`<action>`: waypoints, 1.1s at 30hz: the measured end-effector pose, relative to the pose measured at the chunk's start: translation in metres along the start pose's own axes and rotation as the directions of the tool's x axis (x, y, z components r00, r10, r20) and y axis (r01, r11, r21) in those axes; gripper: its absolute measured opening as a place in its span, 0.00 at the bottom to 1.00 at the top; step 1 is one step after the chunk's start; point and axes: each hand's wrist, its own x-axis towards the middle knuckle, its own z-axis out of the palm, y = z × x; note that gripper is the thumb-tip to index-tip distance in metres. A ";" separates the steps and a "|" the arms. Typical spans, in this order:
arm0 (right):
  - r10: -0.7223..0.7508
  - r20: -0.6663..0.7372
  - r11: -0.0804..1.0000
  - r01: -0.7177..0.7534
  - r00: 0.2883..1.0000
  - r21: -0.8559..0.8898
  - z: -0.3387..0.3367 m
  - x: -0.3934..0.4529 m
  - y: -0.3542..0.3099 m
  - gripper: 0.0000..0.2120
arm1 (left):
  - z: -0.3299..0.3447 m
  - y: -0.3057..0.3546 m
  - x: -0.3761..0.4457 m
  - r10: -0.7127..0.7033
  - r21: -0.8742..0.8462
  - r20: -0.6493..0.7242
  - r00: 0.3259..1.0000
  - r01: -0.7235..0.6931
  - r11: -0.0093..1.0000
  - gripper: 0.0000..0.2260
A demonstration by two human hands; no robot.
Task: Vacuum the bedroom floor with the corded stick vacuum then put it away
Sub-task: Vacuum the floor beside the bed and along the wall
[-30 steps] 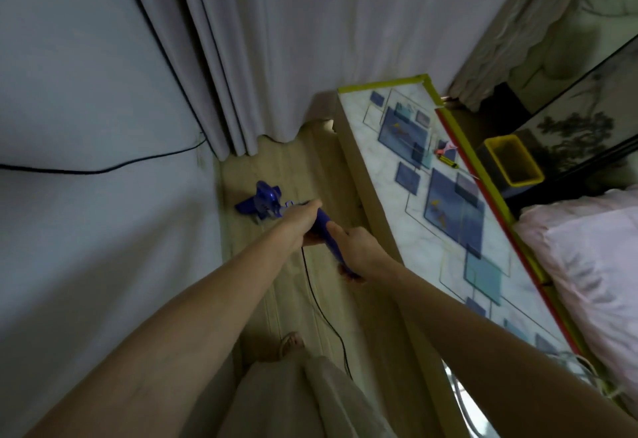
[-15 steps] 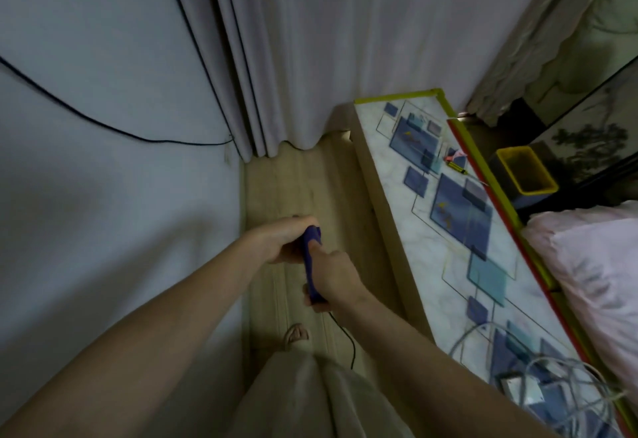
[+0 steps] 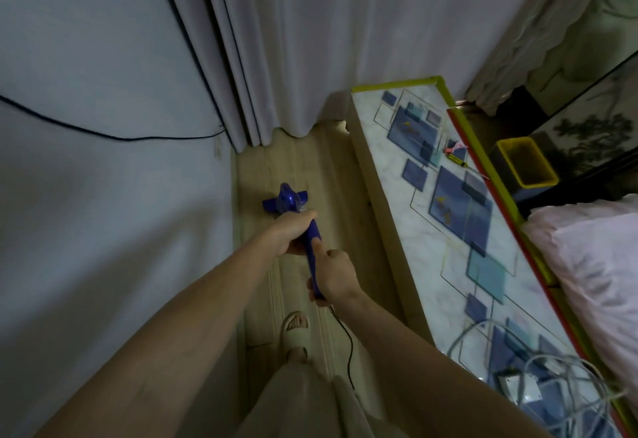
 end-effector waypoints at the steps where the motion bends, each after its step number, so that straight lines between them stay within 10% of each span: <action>1: -0.010 -0.003 1.000 0.010 1.000 -0.017 0.001 0.009 -0.005 0.21 | -0.003 0.006 0.007 -0.002 -0.005 -0.006 1.000 0.002 1.000 0.11; 20: -0.005 -0.046 0.993 -0.001 0.999 -0.121 0.011 0.174 -0.110 0.24 | -0.050 0.135 0.134 -0.013 0.016 -0.069 0.998 0.014 1.000 0.12; 33: 0.016 -0.143 0.996 -0.029 0.990 -0.090 -0.057 0.137 -0.101 0.22 | 0.000 0.129 0.104 0.003 -0.186 0.058 0.998 0.008 0.983 0.10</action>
